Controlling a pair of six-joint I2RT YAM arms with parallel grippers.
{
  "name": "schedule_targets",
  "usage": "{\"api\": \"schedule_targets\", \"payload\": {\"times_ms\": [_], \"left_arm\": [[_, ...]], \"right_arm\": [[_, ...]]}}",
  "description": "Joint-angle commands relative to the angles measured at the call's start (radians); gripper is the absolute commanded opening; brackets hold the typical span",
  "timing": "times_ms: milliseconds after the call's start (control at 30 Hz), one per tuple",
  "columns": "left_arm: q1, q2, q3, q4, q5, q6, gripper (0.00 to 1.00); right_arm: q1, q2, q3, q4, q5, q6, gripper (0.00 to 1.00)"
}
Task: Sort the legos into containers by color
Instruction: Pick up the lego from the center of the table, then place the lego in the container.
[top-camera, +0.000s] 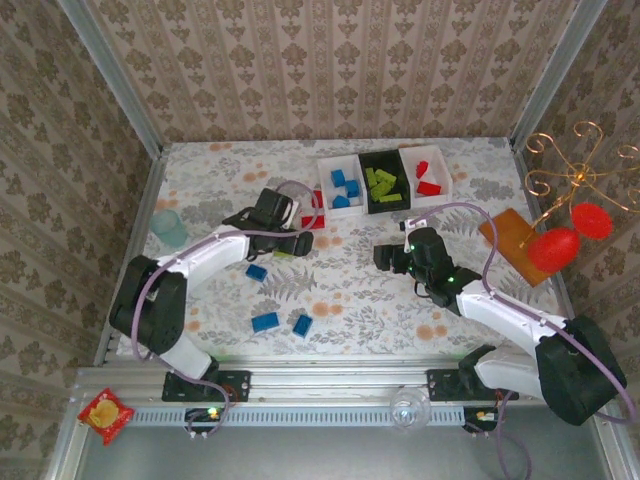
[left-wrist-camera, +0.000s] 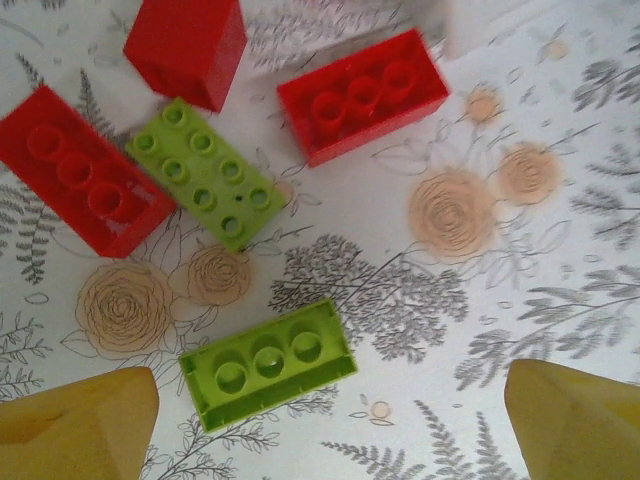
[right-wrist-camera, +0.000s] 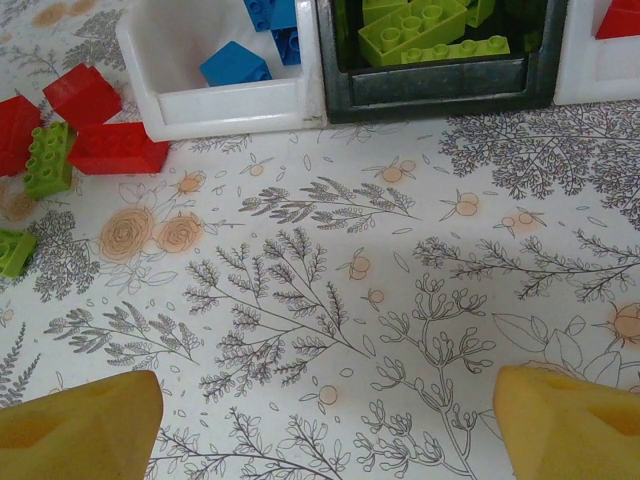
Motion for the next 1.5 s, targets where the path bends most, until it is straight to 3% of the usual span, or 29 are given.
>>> {"api": "schedule_targets", "payload": {"times_ms": [0, 200, 467, 800, 1033, 1267, 1467], "left_arm": [[0.007, 0.059, 0.031, -0.032, -0.042, -0.022, 0.92], [0.011, 0.152, 0.053, -0.021, -0.086, -0.03, 0.94], [0.028, 0.206, 0.027, 0.019, -0.085, -0.059, 0.84], [0.021, 0.214, 0.001, 0.057, -0.07, -0.085, 0.69], [-0.01, 0.136, -0.01, 0.1, -0.102, -0.099, 0.69], [-0.087, 0.15, 0.18, 0.093, -0.111, -0.057, 0.69], [-0.16, 0.307, 0.447, 0.136, -0.092, 0.018, 0.69]], "right_arm": [[0.005, -0.002, 0.021, 0.008, -0.002, -0.006, 0.87], [0.005, -0.014, 0.016, 0.006, 0.005, -0.01, 0.87], [0.005, -0.004, 0.019, 0.003, -0.001, -0.009, 0.87], [0.005, 0.001, 0.021, 0.0, 0.0, -0.01, 0.87], [0.005, 0.004, 0.024, 0.0, 0.0, -0.011, 0.87], [0.005, -0.007, 0.024, -0.007, 0.016, -0.007, 0.88], [0.005, -0.095, -0.025, 0.002, 0.113, 0.007, 0.88]]}}
